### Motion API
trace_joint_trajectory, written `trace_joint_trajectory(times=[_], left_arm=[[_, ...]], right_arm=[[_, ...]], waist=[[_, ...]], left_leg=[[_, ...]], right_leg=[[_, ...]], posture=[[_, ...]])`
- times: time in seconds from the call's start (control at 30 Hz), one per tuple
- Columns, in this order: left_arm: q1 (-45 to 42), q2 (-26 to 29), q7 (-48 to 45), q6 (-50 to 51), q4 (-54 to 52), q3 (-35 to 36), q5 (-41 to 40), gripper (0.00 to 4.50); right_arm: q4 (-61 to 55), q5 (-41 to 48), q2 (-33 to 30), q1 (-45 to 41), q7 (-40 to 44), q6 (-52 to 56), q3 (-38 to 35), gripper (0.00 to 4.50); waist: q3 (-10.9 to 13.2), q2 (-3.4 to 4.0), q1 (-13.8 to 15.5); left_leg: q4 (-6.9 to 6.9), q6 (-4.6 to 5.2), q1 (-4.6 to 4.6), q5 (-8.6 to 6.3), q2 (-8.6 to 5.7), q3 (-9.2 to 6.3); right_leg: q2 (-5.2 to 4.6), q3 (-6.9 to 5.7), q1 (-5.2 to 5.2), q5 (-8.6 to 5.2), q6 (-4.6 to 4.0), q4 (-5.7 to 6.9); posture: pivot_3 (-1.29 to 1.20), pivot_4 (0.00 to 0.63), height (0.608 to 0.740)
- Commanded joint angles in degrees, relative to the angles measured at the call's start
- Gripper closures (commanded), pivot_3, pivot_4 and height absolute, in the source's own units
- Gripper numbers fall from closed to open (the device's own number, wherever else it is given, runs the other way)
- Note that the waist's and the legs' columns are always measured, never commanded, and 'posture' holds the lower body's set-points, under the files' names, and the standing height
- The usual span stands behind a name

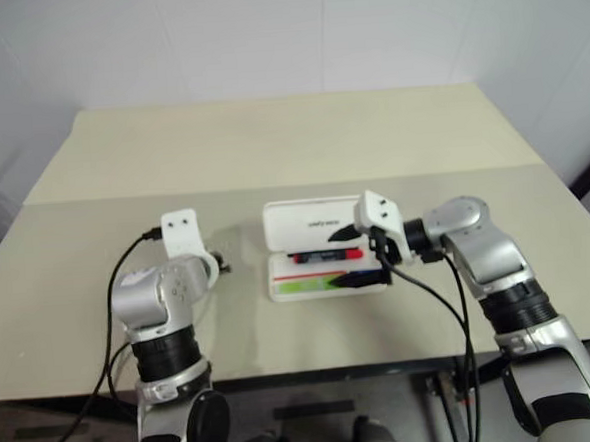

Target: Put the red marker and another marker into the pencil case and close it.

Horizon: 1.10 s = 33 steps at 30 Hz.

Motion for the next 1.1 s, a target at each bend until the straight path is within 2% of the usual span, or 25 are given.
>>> trace_joint_trajectory(times=[0.03,0.07,0.2,0.33,0.6,0.77,0.93,1.1], left_arm=[[1.5,-2.6,0.8,1.5,-1.1,0.5,1.5,3.84],[1.4,-2.5,0.6,1.5,-1.3,0.5,1.5,4.11],[1.4,-0.3,-1.5,0.8,-1.6,-1.1,0.8,4.13],[1.7,8.3,-9.3,-1.4,-3.5,-8.0,-1.8,4.13],[1.0,23.2,-24.4,-6.5,-7.4,-13.0,-8.3,4.13],[0.2,32.6,-39.7,-18.4,-7.8,-15.8,-14.9,4.13],[-3.5,35.5,-51.8,-27.7,-5.0,-16.4,-21.2,4.13],[-5.1,36.4,-65.2,-40.6,-3.7,-22.0,-24.1,4.13]], right_arm=[[-0.2,0.2,-0.2,-1.1,-0.2,-1.4,-1.9,0.00],[0.0,0.1,-0.1,-1.3,-0.2,-1.5,-1.9,0.00],[0.8,0.1,-0.1,-1.7,-0.2,-1.8,-2.1,0.00],[1.4,0.5,-0.8,-1.4,0.0,-2.4,-3.2,0.00],[1.4,0.9,-2.3,0.6,-0.5,-2.7,-6.0,0.00],[0.8,3.1,-2.1,2.2,-1.1,-4.2,-10.1,0.00],[0.4,5.8,-2.8,4.4,0.2,-4.7,-13.6,0.00],[1.2,8.5,-4.6,8.8,2.7,-5.5,-16.7,0.00]], waist=[[0.0,0.00,0.0],[0.0,0.00,0.0],[0.0,0.00,-0.1],[0.0,0.00,0.0],[0.0,-0.01,-0.4],[0.0,0.00,-0.6],[0.0,0.00,-0.5],[0.0,0.00,-0.3]], left_leg=[[0.00,0.00,0.00,0.00,0.00,0.00],[0.01,0.00,0.00,0.00,0.00,0.00],[0.01,-0.01,0.00,0.00,0.00,0.00],[0.01,-0.01,-0.01,0.00,0.00,0.00],[0.02,-0.05,-0.05,-0.03,0.01,-0.03],[0.02,-0.06,-0.07,-0.03,0.00,-0.01],[0.03,-0.05,-0.06,-0.03,0.01,-0.01],[0.03,-0.01,-0.06,-0.02,0.01,0.04]], right_leg=[[0.00,0.00,0.00,0.00,0.00,0.00],[0.00,0.00,0.00,0.00,0.00,0.01],[0.00,0.00,0.00,0.00,0.00,0.01],[0.00,0.00,-0.01,0.00,0.00,0.02],[-0.02,0.00,-0.02,0.01,-0.02,-0.02],[-0.04,-0.01,-0.04,0.00,-0.02,-0.04],[-0.03,-0.01,-0.02,0.00,-0.04,-0.05],[-0.02,-0.01,-0.01,0.00,-0.03,-0.07]], posture=[[0.00,0.150,0.740],[0.00,0.150,0.740],[0.00,0.150,0.740],[0.00,0.150,0.740],[0.00,0.150,0.740],[0.00,0.150,0.740],[0.00,0.150,0.740],[0.00,0.150,0.740]])
